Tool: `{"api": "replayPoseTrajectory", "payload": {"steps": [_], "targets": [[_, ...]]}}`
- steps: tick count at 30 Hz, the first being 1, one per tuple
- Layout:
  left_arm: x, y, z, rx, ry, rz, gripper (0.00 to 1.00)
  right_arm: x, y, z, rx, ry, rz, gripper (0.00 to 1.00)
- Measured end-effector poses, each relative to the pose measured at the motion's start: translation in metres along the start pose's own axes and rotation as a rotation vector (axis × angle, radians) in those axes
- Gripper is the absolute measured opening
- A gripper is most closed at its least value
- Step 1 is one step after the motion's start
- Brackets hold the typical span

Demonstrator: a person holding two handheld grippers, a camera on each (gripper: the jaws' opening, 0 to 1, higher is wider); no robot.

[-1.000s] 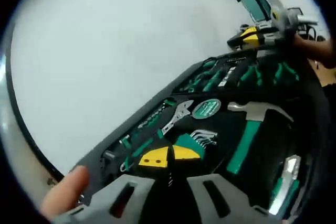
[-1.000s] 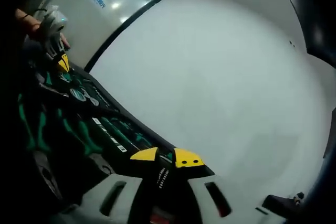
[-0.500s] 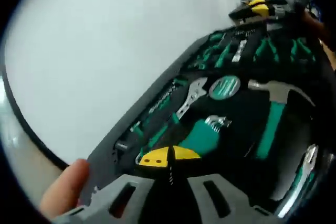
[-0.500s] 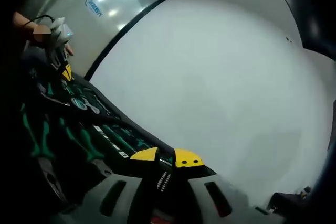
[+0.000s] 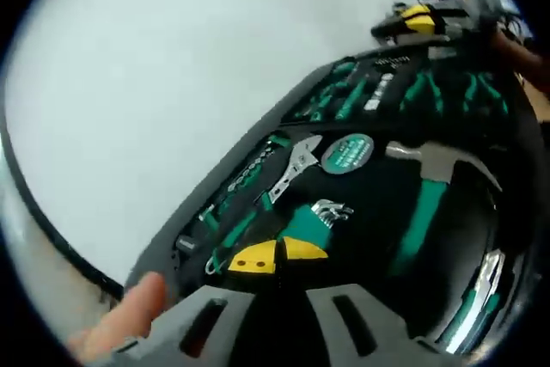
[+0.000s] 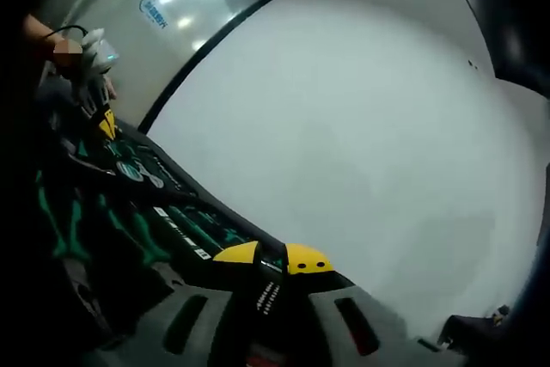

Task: Pick up the tools and put them into their designated positions in the toolbox.

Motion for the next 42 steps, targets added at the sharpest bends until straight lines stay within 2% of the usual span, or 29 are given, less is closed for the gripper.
{"api": "replayPoseTrajectory", "payload": {"steps": [3,4,5,6,7,9,10,13,17,18,19,20,21,22,23,24,25,26,27,28,30,31,32,33,35,37,38,39,42], "targets": [[-0.005,-0.002,-0.002,-0.016,-0.136,-0.176,0.0,0.0,0.0,0.0,-0.001,0.001,-0.002,0.08],[-0.006,-0.002,-0.001,-0.019,-0.153,-0.213,0.0,0.0,0.0,0.0,-0.002,0.0,-0.002,0.08],[-0.008,0.0,-0.001,-0.015,-0.144,-0.197,0.0,0.0,0.0,0.0,-0.002,-0.001,-0.002,0.08],[0.0,0.018,-0.004,0.122,-0.172,-0.201,0.0,0.001,-0.001,0.001,-0.004,-0.003,-0.002,0.08],[0.0,0.011,-0.008,0.033,-0.158,-0.2,0.0,0.001,-0.001,0.001,-0.004,-0.004,0.0,0.08],[0.003,0.014,-0.013,0.016,-0.147,-0.169,0.0,0.002,-0.001,0.002,-0.006,-0.007,0.001,0.08],[0.0,0.01,-0.004,0.006,-0.153,-0.195,0.0,0.002,-0.001,0.002,-0.007,-0.008,0.002,0.08],[-0.005,0.005,-0.004,0.018,-0.195,-0.328,0.0,0.002,-0.001,0.002,-0.008,-0.009,0.002,0.08],[-0.004,0.001,-0.001,0.032,-0.19,-0.313,0.0,0.002,-0.001,0.002,-0.003,-0.001,0.008,0.08],[-0.002,0.001,0.0,0.011,-0.19,-0.28,0.0,0.002,-0.001,0.001,0.002,0.007,0.018,0.08],[0.001,-0.001,0.001,-0.024,-0.203,-0.202,0.0,0.004,-0.001,0.0,0.014,0.005,0.046,0.08],[0.011,-0.002,0.006,-0.116,-0.247,-0.072,0.0,0.007,-0.003,-0.001,0.015,-0.01,0.067,0.08],[0.018,-0.002,0.01,-0.175,-0.255,0.015,0.0,0.014,-0.007,-0.001,0.01,-0.048,0.078,0.08],[0.028,0.004,0.014,-0.225,-0.249,0.148,0.0,0.019,-0.01,-0.001,0.015,-0.087,0.066,0.08],[0.036,0.01,0.016,-0.244,-0.255,0.222,0.0,0.026,-0.016,0.0,0.039,-0.146,0.039,0.06],[0.042,0.013,0.018,-0.28,-0.249,0.29,0.0,0.03,-0.022,0.0,0.056,-0.182,0.012,0.01],[0.042,0.015,0.017,-0.332,-0.182,0.383,0.0,0.038,-0.038,0.001,0.039,-0.24,-0.085,0.0],[0.04,0.017,0.018,-0.307,-0.138,0.406,0.0,0.043,-0.045,0.001,0.029,-0.273,-0.124,0.0],[0.043,0.015,0.02,-0.312,-0.126,0.424,0.0,0.054,-0.064,-0.002,0.021,-0.333,-0.204,0.0],[0.048,0.012,0.023,-0.355,-0.143,0.408,0.0,0.061,-0.076,-0.004,0.015,-0.376,-0.247,0.0],[0.051,0.015,0.024,-0.382,-0.115,0.534,0.0,0.086,-0.109,-0.015,-0.025,-0.457,-0.274,0.0],[0.049,0.018,0.022,-0.362,-0.112,0.525,0.0,0.107,-0.124,-0.023,-0.028,-0.517,-0.243,0.0],[0.044,0.02,0.021,-0.337,-0.092,0.526,0.0,0.125,-0.129,-0.03,0.004,-0.568,-0.197,0.0],[0.042,0.019,0.022,-0.351,-0.075,0.542,0.0,0.157,-0.134,-0.039,0.038,-0.657,-0.12,0.0],[0.035,0.016,0.018,-0.359,-0.042,0.505,0.0,0.21,-0.137,-0.051,0.108,-0.814,-0.056,0.0],[0.021,0.022,0.004,-0.266,0.015,0.461,0.0,0.242,-0.14,-0.067,0.133,-0.809,0.012,0.0],[0.014,0.023,-0.001,-0.23,0.025,0.429,0.0,0.247,-0.14,-0.07,0.133,-0.804,0.035,0.0],[0.012,0.024,-0.003,-0.209,0.02,0.419,0.0,0.261,-0.139,-0.076,0.14,-0.799,0.111,0.0],[0.014,0.023,0.002,-0.229,0.039,0.444,0.0,0.28,-0.144,-0.083,0.141,-0.786,0.152,0.0]]}}
Point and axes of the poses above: the point that each gripper's makers call its tool centre point, and the gripper's own axes: z roughly backward along the fingers, x roughly to its left, y roughly out of its underside, the point moved 3 cm from there along z, roughly backward along the fingers, and after that the axes turned 12 degrees about x, right-handed, at the moved point
